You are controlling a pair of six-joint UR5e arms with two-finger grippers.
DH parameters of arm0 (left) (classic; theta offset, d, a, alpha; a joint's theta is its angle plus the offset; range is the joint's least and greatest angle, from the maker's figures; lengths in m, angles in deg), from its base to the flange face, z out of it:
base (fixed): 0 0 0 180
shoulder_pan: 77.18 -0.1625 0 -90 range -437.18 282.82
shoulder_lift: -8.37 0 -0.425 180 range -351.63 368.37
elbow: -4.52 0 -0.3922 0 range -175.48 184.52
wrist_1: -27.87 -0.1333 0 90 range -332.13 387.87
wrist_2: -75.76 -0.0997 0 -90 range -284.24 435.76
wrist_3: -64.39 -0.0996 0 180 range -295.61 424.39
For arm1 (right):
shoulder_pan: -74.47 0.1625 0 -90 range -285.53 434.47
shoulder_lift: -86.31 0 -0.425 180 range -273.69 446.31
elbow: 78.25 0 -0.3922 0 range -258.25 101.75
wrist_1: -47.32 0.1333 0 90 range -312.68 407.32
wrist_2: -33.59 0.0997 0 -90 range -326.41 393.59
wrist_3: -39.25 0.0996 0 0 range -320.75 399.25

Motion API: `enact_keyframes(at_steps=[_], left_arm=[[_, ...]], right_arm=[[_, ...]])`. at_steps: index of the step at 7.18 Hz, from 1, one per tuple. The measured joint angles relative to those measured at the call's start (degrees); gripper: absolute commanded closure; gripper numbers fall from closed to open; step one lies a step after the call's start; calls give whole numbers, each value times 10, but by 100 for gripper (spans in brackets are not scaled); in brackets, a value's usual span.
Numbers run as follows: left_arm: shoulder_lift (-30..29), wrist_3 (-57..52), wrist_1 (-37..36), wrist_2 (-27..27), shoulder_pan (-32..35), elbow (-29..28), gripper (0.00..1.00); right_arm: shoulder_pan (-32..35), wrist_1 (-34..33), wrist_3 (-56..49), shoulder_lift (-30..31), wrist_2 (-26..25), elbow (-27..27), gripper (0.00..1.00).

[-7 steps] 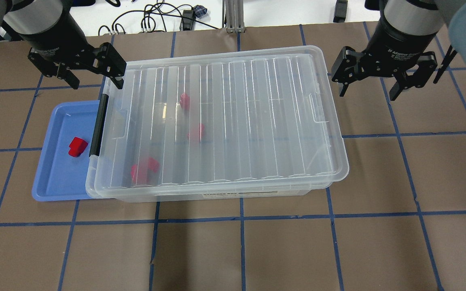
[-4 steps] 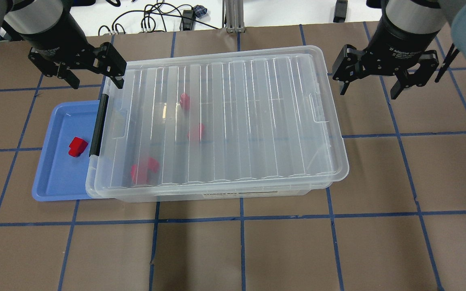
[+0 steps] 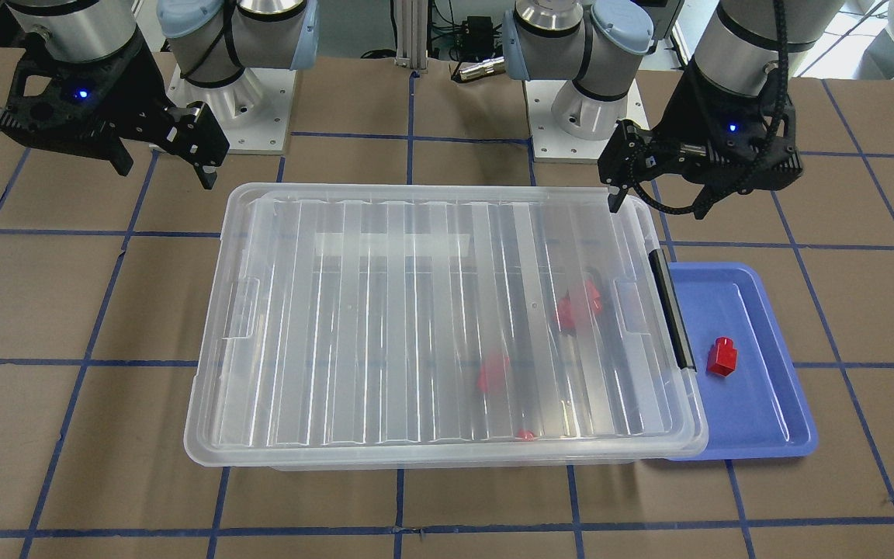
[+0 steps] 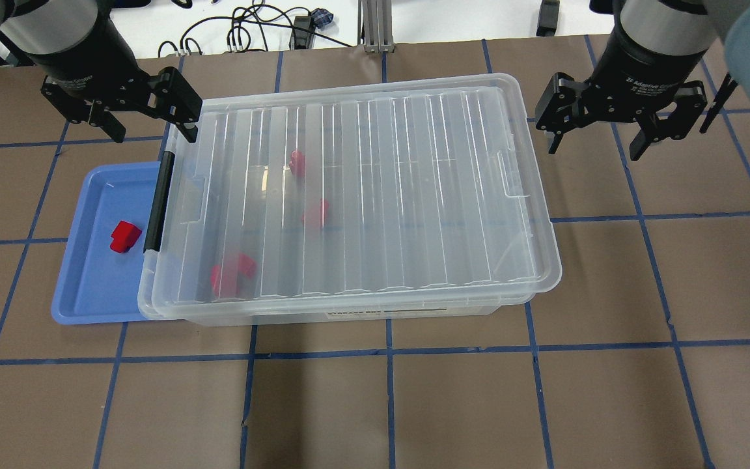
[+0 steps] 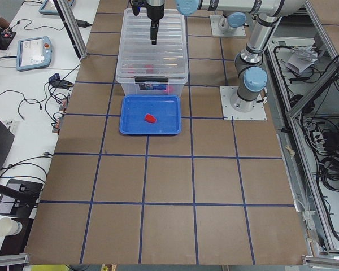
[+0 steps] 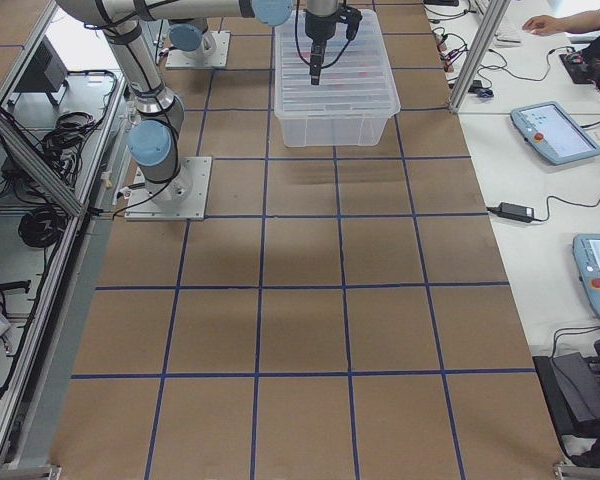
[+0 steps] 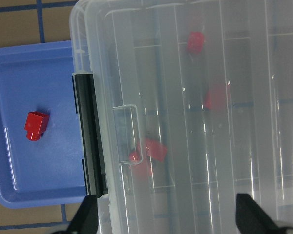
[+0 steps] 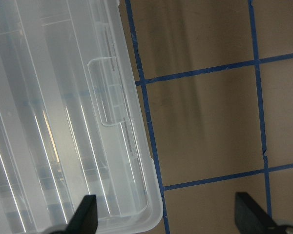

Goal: Place red block in blue tray from box

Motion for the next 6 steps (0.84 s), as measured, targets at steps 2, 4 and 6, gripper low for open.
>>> enact_keyframes(at_steps=[2,4,6], left_arm=[[-1,3,0,0,0,0,0],[-3,3,0,0,0,-1,0],[-5,3,0,-3,1,-1,0]], right_arm=[[-1,-1,1,-1,2,0,0],[-1,-4,0,-1,4,0,0],[-1,-4,-1,-2,4,0,0]])
